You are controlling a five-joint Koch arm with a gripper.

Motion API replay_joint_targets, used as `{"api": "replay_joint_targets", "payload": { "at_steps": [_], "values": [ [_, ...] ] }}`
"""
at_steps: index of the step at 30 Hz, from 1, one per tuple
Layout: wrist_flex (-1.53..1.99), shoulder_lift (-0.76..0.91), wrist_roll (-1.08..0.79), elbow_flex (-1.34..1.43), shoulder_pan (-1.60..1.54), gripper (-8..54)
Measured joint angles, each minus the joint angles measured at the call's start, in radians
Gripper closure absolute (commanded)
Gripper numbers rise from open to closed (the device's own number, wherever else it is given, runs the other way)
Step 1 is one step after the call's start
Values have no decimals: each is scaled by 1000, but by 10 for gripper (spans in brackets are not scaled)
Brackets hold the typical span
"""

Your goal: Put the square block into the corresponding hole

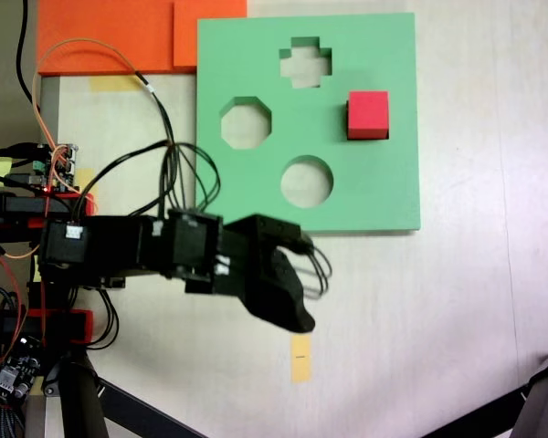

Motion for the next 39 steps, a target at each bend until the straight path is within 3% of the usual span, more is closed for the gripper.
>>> {"api": "replay_joint_targets", "payload": {
  "at_steps": [2,6,9,12,18,28,39],
  "values": [
    [-121,120,-55,255,40,38],
    [-423,296,-156,417,117,81],
    [-815,425,-433,802,172,140],
    [-1336,508,-747,1150,196,140],
    [-1692,560,-1114,1644,146,122],
    [-1758,663,-1173,2209,43,97],
    [-1861,719,-1255,2329,12,100]
  ]
}}
